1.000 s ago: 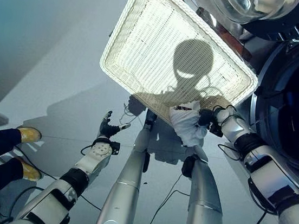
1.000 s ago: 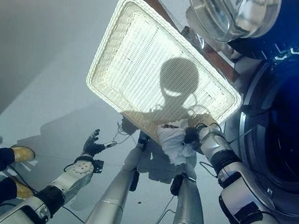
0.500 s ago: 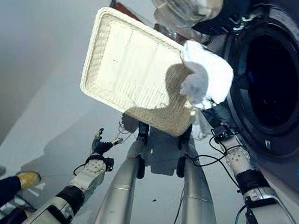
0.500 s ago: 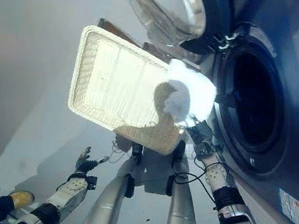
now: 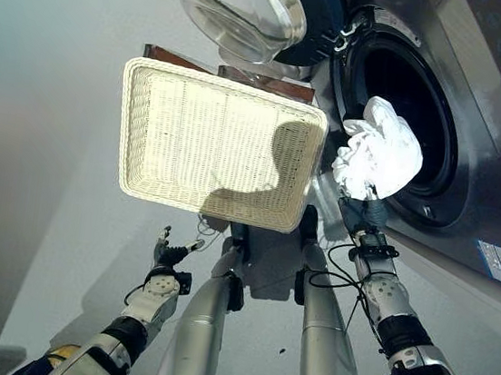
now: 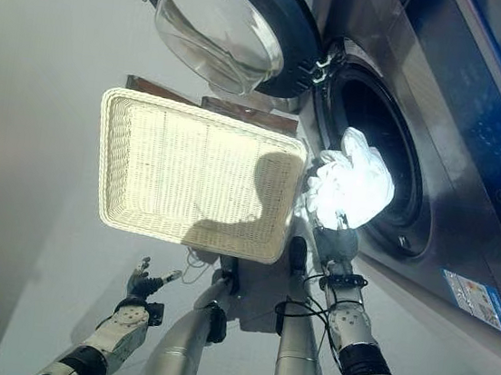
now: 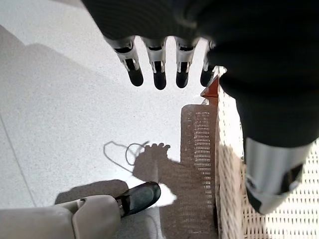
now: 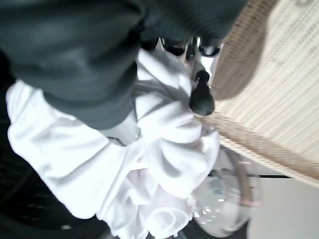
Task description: Put the clothes into the washing machine.
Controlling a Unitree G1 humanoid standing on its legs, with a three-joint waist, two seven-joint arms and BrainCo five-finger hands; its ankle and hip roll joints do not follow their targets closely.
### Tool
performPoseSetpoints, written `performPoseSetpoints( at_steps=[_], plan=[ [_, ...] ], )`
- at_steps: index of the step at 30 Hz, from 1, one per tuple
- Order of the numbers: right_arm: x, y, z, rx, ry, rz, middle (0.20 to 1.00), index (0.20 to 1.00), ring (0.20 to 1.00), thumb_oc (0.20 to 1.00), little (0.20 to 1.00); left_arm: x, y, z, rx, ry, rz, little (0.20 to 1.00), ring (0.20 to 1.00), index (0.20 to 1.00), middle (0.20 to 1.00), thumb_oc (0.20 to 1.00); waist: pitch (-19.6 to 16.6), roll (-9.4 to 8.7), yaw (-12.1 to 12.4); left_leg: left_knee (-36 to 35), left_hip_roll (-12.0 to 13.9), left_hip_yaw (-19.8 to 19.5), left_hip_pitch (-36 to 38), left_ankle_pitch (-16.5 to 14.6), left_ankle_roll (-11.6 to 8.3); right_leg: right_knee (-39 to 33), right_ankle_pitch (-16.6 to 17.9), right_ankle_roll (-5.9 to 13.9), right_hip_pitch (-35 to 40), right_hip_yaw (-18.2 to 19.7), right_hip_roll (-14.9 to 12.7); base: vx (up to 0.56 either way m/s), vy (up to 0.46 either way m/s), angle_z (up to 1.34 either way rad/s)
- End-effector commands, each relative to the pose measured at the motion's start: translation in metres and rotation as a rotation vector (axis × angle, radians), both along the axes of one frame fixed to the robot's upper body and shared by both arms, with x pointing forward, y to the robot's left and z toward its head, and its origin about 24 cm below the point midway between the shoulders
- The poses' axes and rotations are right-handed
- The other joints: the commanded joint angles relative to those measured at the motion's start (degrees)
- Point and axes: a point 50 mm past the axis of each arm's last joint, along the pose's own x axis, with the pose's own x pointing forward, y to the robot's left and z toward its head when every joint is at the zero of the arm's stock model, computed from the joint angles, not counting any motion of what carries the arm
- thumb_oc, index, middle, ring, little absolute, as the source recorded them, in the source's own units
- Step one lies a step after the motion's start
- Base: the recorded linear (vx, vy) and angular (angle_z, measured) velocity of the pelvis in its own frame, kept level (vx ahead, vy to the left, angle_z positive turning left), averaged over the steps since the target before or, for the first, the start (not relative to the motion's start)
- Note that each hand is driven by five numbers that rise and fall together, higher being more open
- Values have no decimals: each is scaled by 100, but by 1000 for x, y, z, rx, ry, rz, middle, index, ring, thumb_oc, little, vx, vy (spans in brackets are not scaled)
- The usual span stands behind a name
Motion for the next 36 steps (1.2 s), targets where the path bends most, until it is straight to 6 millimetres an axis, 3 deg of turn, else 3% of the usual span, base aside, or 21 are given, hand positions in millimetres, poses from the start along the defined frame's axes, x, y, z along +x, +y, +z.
performPoseSetpoints(
  at_steps=[1,9,13,16,18,20,22,24,26,30,31,32,33,34,36],
  plan=[
    [6,-5,39,-14,-140,-44,200,200,200,200,200,-10,5,-8,14,26,33,1000,1000,1000,1000,1000,-29,250,-69,214,-261,-215,-41,-289,-204,286,-322,248,-37,-762,97,41,-31,-4],
    [24,-27,45,-13,1,-162,200,200,200,200,200,-7,0,-10,17,52,-12,1000,1000,1000,1000,1000,-29,361,59,446,-258,-356,-192,-310,-291,607,-590,99,-75,-851,112,82,-80,1],
    [36,-49,59,30,132,-285,200,200,200,200,200,-7,-4,-12,24,64,-47,1000,1000,1000,1000,1000,-29,452,219,631,-267,-513,-329,-333,-308,942,-794,2,-163,-959,120,98,-140,16],
    [44,-75,89,84,156,-388,200,200,200,200,200,-8,-6,-13,41,75,-81,1000,1000,1000,1000,1000,-29,540,355,743,-274,-634,-399,-359,-317,1167,-932,-60,-221,-1040,132,94,-151,23],
    [44,-105,125,187,110,-523,200,200,200,200,200,-13,-4,-15,58,89,-108,1000,1000,1000,1000,1000,-29,621,465,858,-272,-719,-440,-406,-312,1369,-1037,-96,-277,-1093,147,104,-176,22],
    [42,-111,133,223,82,-553,200,200,200,200,200,-14,-3,-15,63,91,-114,1000,1000,1000,1000,1000,-29,640,488,877,-266,-732,-455,-416,-309,1407,-1059,-102,-295,-1103,151,48,-88,13],
    [33,-133,161,355,0,-659,200,200,200,200,200,-17,1,-15,74,97,-128,1000,1000,1000,1000,1000,-29,684,509,901,-261,-759,-466,-424,-302,1485,-1101,-125,-327,-1098,193,41,-69,9],
    [23,-147,176,443,-69,-741,200,200,200,200,200,-18,5,-15,84,98,-135,1000,1000,1000,1000,1000,-29,691,509,878,-245,-749,-444,-424,-301,1486,-1115,-132,-323,-1095,214,28,-49,2],
    [-8,-174,201,645,-237,-927,200,200,200,200,200,-22,12,-14,92,101,-138,1000,1000,1000,1000,1000,-29,698,453,828,-220,-737,-396,-417,-302,1489,-1140,-132,-290,-1070,256,14,-18,0],
    [-62,-191,215,956,-446,-1190,200,200,200,200,200,-21,19,-10,105,107,-138,1000,1000,1000,1000,1000,-29,666,313,857,-192,-704,-374,-406,-293,1532,-1105,-147,-292,-1006,298,7,4,-3],
    [-69,-195,217,985,-459,-1217,363,363,363,363,363,-20,20,-9,105,112,-144,1000,1000,1000,1000,1000,-29,667,278,892,-189,-688,-358,-419,-296,1549,-1106,-157,-280,-980,300,0,0,0],
    [-72,-197,216,994,-459,-1231,448,448,448,448,448,-20,21,-9,106,119,-148,1000,1000,1000,1000,1000,-29,665,256,924,-191,-685,-312,-483,-300,1591,-1174,-150,-244,-960,298,28,26,-6],
    [-78,-201,219,1010,-459,-1245,614,614,614,614,614,-20,23,-9,106,125,-151,1000,1000,1000,1000,1000,-29,669,208,947,-176,-660,-333,-440,-298,1601,-1120,-160,-275,-943,294,40,65,-8],
    [-80,-204,222,1020,-430,-1222,1000,1000,1000,1000,1000,-23,24,-13,93,142,-148,1000,1000,1000,1000,1000,-29,682,151,1011,-186,-644,-257,-515,-309,1654,-1192,-159,-226,-903,280,-3,90,-7],
    [-75,-203,222,1013,-367,-1172,1000,1000,1000,1000,1000,-24,23,-15,82,153,-148,1000,1000,1000,1000,1000,-29,697,120,1033,-193,-615,-215,-510,-326,1630,-1165,-156,-199,-879,242,15,69,-7]
  ],
)
